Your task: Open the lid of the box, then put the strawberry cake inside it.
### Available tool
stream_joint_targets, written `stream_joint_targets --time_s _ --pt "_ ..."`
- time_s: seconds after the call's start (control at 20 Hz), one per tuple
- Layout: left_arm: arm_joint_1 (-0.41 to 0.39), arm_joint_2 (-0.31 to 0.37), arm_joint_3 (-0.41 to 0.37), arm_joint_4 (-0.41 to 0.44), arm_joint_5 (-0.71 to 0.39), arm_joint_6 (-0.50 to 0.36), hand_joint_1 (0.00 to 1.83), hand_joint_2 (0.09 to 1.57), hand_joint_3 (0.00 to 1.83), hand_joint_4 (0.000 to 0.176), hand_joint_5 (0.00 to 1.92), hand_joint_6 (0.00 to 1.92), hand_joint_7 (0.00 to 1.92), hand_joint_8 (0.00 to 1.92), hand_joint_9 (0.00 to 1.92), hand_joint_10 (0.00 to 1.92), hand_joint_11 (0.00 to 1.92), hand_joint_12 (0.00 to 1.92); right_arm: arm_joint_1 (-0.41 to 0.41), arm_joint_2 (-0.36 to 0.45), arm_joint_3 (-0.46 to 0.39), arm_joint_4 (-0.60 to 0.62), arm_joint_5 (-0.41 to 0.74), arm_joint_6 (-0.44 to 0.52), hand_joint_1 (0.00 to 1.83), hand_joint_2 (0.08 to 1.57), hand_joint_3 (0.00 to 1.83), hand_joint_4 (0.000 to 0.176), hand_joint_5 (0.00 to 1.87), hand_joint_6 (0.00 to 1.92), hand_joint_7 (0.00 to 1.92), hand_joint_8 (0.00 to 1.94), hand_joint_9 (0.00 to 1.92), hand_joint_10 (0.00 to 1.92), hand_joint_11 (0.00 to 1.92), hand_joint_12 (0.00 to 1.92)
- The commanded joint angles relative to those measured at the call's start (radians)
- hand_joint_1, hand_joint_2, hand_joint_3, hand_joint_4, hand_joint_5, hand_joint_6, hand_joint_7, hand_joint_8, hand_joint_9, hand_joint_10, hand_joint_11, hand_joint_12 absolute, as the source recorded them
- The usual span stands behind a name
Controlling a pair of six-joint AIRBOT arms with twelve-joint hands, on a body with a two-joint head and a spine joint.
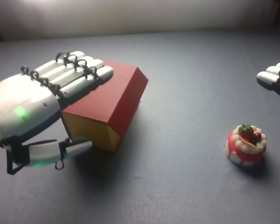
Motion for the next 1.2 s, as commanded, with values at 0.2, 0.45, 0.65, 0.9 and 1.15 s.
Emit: stream_joint_targets --time_s 0.2,0.45,0.65,0.9,1.15 --pt "-0.029 -0.034 0.028 -0.025 -0.091 -0.005 0.63 1.22 0.02 0.015 0.00 0.00 0.00 0.00 0.00 0.00 0.00 0.00 -0.006 -0.003 0.003 0.022 0.124 0.004 0.45 1.29 0.01 0.000 0.00 0.00 0.00 0.00 0.00 0.00 0.00 0.00" --pt "-0.084 -0.113 0.086 -0.049 -0.024 -0.005 0.74 1.19 0.00 0.149 0.00 0.00 0.00 0.00 0.00 0.00 0.00 0.00 -0.020 -0.008 0.005 0.033 0.129 0.010 0.41 1.30 0.01 0.000 0.00 0.00 0.00 0.00 0.00 0.00 0.00 0.00" --pt "-0.101 -0.166 0.125 -0.073 0.026 -0.005 0.83 1.20 0.00 0.176 0.00 0.00 0.00 0.00 0.00 0.00 0.00 0.00 -0.024 -0.011 0.008 0.036 0.129 0.017 0.39 1.31 0.01 0.000 0.00 0.00 0.00 0.00 0.00 0.00 0.00 0.00" --pt "-0.104 -0.203 0.152 -0.127 0.026 -0.005 0.83 1.21 0.01 0.171 0.00 0.00 0.00 0.00 0.00 0.00 0.00 0.00 -0.031 -0.014 0.008 0.042 0.135 0.022 0.49 1.31 0.01 0.000 0.00 0.00 0.00 0.00 0.00 0.00 0.00 0.00" --pt "-0.086 -0.205 0.154 -0.188 -0.095 -0.034 0.76 1.23 0.01 0.166 0.00 0.00 0.00 0.00 0.00 0.00 0.00 0.00 -0.038 -0.017 0.008 0.051 0.143 0.027 0.53 1.31 0.00 0.000 0.00 0.00 0.00 0.00 0.00 0.00 0.00 0.00"
